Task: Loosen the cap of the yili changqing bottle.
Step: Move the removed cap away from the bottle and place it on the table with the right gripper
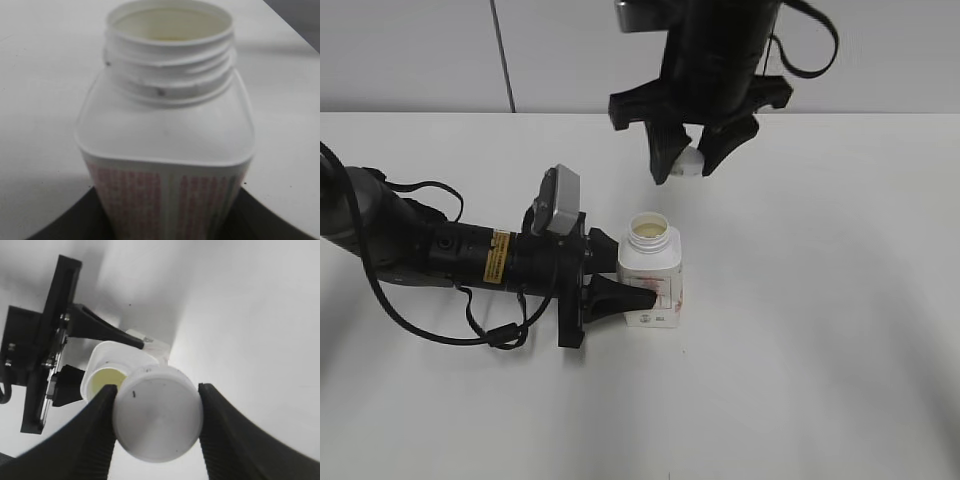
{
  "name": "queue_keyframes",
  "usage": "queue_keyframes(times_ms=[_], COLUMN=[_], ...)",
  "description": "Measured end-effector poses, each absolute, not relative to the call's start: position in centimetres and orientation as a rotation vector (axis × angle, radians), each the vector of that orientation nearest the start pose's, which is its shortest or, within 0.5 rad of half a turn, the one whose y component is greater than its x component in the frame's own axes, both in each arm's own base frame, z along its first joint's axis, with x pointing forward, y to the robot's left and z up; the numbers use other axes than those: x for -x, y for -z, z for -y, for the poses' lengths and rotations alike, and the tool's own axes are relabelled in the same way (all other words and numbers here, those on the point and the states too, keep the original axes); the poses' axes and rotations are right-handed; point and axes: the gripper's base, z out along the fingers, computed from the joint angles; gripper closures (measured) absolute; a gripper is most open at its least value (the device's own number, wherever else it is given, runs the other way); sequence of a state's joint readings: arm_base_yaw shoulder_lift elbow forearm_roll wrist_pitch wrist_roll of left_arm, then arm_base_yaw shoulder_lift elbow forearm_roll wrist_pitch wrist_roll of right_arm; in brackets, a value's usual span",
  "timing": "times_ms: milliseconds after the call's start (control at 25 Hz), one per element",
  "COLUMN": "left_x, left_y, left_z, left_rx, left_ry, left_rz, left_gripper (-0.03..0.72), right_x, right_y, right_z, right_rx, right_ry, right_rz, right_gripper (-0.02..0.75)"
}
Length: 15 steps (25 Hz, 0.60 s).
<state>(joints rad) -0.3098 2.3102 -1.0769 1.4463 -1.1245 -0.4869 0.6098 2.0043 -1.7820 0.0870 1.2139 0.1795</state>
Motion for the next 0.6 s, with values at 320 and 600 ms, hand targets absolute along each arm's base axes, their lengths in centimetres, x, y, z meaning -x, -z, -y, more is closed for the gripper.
queue_keyframes(times_ms=[320, 600], left_x=[-32.5, -32.5], left_y=[-5.5, -5.5], left_z=[19.0, 19.0], left_rx=[-1.45, -1.45], left_ry=[1.046, 1.046], left_rz=[-1.493, -1.493], left_gripper=[0.365, 0.365], right_x=[-37.4, -38.0], right_y=[-28.0, -28.0], right_z=[-18.8, -14.3], right_rx=[0.379, 0.25], right_ry=[-0.197, -0.135], right_rz=[-2.879, -2.904], right_gripper=[0.35, 0.35])
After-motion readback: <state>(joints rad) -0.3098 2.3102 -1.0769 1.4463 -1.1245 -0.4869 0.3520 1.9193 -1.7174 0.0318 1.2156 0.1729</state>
